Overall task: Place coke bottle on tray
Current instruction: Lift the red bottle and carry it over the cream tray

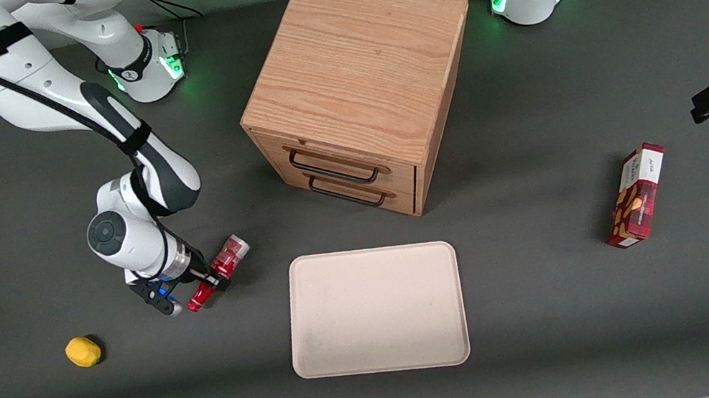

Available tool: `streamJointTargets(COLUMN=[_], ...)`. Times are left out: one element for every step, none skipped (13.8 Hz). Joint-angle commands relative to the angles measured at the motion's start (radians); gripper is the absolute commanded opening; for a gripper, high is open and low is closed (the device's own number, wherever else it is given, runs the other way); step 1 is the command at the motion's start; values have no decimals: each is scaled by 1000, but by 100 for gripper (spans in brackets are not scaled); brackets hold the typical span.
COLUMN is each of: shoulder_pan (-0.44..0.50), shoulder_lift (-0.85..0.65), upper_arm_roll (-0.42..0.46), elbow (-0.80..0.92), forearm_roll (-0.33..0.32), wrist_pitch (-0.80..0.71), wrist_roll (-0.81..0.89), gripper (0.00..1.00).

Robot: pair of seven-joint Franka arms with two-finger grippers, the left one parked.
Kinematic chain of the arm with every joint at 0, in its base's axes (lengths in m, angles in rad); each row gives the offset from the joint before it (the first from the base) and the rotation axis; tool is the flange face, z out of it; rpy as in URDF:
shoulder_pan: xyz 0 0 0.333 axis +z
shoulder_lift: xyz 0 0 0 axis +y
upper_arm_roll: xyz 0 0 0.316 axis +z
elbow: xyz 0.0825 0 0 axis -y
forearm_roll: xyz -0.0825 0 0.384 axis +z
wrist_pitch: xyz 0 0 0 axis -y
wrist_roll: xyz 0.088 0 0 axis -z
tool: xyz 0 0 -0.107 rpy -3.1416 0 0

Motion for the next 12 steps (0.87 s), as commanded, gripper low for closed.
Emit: streamJointTargets(shoulder_pan=[-5, -5, -3, 0, 1, 0, 0, 1, 3, 18, 35, 52], shoulder_lift=[-54, -54, -48, -36, -19, 7, 33, 64, 107, 159, 219, 274], upper_arm_roll=[4, 4, 4, 7, 20, 37, 62, 98, 143, 174, 177, 178], elbow=[152, 219, 291, 374, 458, 534, 603, 658, 712, 781, 865, 940], forearm_roll=[-5, -17, -37, -50, -57, -84, -128, -182, -231, -260, -262, -262], wrist_pitch=[-227, -304, -377, -453, -519, -571, -608, -620, -621, -619, -614, -605], wrist_roll=[-15, -40, -81, -124, -159, -192, -209, -220, -229, -253, -304, -366], gripper=[0, 0, 0, 0, 0, 0, 0, 0, 0, 0, 0, 0])
